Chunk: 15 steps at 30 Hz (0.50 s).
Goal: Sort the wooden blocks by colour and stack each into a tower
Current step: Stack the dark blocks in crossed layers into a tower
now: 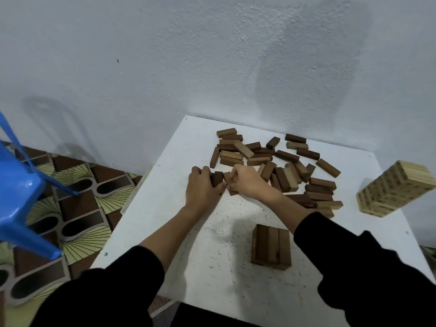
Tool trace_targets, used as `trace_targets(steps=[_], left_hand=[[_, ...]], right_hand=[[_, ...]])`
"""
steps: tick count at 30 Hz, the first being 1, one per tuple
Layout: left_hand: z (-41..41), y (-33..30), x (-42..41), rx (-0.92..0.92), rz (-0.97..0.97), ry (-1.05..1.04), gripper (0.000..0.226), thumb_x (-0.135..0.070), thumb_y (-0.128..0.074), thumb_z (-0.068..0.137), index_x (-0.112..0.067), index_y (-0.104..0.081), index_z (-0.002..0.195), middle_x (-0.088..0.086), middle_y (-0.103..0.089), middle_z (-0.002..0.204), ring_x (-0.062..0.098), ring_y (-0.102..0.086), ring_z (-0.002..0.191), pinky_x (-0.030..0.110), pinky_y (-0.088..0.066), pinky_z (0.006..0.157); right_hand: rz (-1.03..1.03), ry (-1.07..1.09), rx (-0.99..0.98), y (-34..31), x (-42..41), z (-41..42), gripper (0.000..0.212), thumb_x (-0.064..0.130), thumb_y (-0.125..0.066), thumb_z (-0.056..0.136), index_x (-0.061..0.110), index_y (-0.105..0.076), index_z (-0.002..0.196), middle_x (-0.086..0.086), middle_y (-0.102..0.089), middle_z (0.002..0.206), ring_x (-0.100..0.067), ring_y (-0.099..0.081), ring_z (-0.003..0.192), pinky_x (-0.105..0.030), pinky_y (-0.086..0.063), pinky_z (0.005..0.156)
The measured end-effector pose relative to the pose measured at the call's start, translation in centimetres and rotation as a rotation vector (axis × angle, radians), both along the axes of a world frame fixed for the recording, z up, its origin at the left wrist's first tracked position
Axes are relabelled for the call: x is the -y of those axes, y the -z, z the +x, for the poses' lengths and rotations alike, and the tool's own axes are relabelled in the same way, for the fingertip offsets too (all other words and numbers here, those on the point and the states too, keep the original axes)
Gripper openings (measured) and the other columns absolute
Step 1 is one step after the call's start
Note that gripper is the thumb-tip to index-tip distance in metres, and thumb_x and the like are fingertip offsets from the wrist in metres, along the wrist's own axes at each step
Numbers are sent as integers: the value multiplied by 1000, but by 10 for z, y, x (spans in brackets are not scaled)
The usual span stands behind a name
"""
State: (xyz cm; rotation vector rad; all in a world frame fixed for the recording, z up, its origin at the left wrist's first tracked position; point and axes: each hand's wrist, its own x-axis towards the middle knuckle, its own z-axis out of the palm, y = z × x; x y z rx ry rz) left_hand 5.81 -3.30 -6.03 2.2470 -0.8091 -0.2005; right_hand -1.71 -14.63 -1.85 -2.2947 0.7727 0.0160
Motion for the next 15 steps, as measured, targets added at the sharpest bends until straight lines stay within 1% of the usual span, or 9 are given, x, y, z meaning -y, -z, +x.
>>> trace_targets(steps=[1,2,4,5,6,8,10,12,15], left_hand=[[0,-1,1,-16,-2,18,30,-31,-67,85,-10,-48,93,1,-39,99,18,-44,84,28,-39,69],[0,-2,1,-30,-11,40,24,-26,-63,88,-10,-46,90,1,-39,98,18,-45,80,26,-36,67],[3,-3,0,-55,-49,88,11,-11,-51,92,-7,-45,85,5,-43,94,18,-43,77,23,-29,64],[5,-2,-1,-75,-84,104,7,-3,-45,90,-4,-46,84,8,-46,91,19,-43,76,24,-29,64],[7,-1,-4,-100,-121,112,8,1,-42,87,-1,-48,84,10,-48,88,20,-42,76,27,-31,63],[10,-1,-8,-148,-165,129,10,-3,-43,82,0,-51,87,10,-50,85,19,-43,74,28,-38,61],[12,-2,-11,-145,-138,167,14,-7,-53,78,-2,-53,91,4,-51,85,13,-43,70,17,-38,61],[15,-2,-13,-123,-105,211,24,-2,-59,75,-4,-54,99,0,-51,88,6,-43,66,11,-37,59],[22,-2,-16,-136,-88,238,34,5,-58,78,-2,-53,111,3,-54,95,7,-46,67,6,-38,59]], right_hand=[[0,4,2,0,-2,-1,18,6,-66,83,6,-51,93,1,-49,79,-13,-51,70,-19,-41,54],[-13,10,1,1,-3,-1,16,6,-64,85,6,-51,95,-1,-51,82,-15,-51,74,-21,-42,55],[-63,27,-24,0,-3,0,14,7,-55,90,3,-52,102,-10,-57,97,-22,-54,84,-31,-48,68],[-66,40,-41,0,-2,0,17,10,-53,91,2,-51,107,-14,-58,104,-24,-54,89,-35,-48,75],[-42,48,-51,0,-2,0,24,15,-54,93,2,-49,112,-15,-57,109,-25,-55,93,-37,-47,78],[-1,25,-85,0,-4,-1,51,36,-60,90,3,-41,124,-13,-51,121,-25,-53,102,-37,-45,84],[-112,-63,-148,3,-9,0,81,55,-64,81,5,-31,135,-14,-38,135,-29,-44,119,-39,-41,94],[-214,-123,-157,6,-14,0,93,60,-64,77,8,-22,142,-16,-31,141,-31,-34,128,-41,-35,99],[-213,-150,-139,5,-14,-1,99,57,-70,73,10,-18,143,-16,-29,141,-31,-30,129,-41,-34,100]])
